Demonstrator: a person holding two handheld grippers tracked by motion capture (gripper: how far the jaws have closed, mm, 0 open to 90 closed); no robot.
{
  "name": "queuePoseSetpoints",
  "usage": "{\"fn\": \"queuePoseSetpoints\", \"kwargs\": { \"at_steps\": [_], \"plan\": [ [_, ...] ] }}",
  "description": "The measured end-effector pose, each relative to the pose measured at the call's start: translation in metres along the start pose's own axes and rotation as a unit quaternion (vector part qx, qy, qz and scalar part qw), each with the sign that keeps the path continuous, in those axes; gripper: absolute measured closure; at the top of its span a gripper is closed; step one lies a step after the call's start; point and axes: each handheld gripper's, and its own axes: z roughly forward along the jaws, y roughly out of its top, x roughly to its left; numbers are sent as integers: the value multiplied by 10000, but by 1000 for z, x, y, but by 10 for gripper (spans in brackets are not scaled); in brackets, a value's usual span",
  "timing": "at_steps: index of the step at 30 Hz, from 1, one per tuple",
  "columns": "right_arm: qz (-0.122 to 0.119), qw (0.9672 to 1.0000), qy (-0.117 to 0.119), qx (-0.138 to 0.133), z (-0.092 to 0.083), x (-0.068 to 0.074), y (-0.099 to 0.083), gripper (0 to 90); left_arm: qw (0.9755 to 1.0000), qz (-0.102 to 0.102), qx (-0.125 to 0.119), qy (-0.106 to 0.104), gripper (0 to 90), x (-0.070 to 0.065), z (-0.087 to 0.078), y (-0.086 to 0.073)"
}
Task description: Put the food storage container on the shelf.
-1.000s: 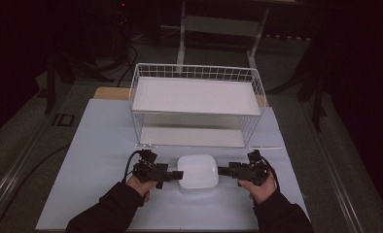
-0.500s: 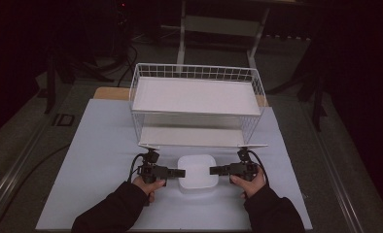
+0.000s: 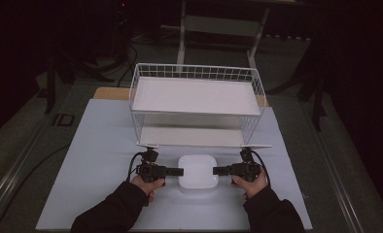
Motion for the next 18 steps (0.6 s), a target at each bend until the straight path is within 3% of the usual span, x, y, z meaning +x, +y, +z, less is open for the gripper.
{"fn": "queuePoseSetpoints", "kwargs": {
  "at_steps": [2, 10, 18],
  "plan": [
    [-31, 10000, -37, -34, -1, 1, 0, 699, 10000, -48, -1, 11, 673, -1, -2, 1],
    [-31, 10000, -72, 23, -5, 4, 0, 740, 9996, -261, -13, -81, 707, 0, -3, 2],
    [-141, 9999, -17, -54, -13, 9, 1, 799, 9998, -192, -91, -41, 772, -4, -9, 6]
  ]
}}
